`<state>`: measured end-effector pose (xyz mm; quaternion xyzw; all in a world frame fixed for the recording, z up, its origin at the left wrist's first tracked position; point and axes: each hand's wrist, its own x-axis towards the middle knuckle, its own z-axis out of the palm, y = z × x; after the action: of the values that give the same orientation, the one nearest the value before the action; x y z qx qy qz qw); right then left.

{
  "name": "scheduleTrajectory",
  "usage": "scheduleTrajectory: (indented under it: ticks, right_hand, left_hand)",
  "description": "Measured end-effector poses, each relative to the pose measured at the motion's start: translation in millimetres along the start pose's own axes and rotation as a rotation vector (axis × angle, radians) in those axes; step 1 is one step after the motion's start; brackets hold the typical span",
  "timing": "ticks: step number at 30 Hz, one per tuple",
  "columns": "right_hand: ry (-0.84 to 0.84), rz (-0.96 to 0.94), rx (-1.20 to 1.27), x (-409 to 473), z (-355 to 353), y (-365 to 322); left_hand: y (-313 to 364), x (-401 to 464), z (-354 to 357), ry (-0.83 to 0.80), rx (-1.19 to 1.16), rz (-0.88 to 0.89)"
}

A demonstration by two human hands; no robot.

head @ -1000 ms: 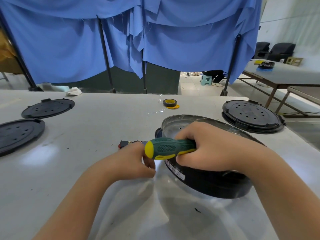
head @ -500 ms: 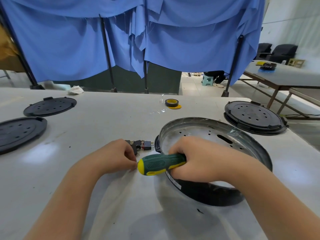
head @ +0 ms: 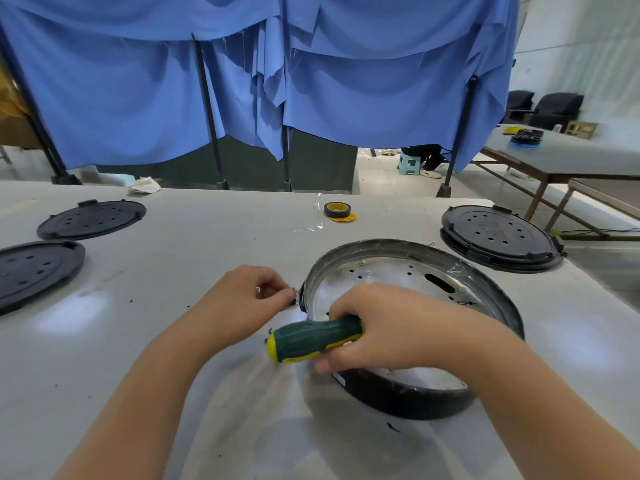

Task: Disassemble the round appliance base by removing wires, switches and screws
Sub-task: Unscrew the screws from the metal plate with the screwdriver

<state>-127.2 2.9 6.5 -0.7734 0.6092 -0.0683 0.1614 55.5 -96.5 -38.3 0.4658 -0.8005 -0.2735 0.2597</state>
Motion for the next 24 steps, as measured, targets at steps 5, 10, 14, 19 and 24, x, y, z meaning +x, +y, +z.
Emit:
scheduleTrajectory:
  ticks: [5,10,14,19,24]
  right_hand:
    - [-0.004,0.014,0.15,-12.5,-29.2,14.9]
    - [0.081,0.056,0.342,-20.2,-47.5,28.3]
    - [0.168,-0.006,0.578,-21.8,-54.3,31.8]
    - [0.27,-0.085,0.882,-27.5,-61.7,29.6]
    - [0.225,-0.121,0.884,-31.6,-62.7,30.0]
  left_hand:
    - [19.8,-5.9,16.3,-0.072,-0.114,-0.057]
    - [30.1,-11.4,38.8,-0.107,-0.145,-0.117]
    - [28.7,-6.9,35.6,-0.057,-0.238,-0.105]
    - [19.3,-0.1,33.5,0.06,-0.371,-0.151]
    - [23.3,-2.5,32.5,0.051,-0.349,-0.186]
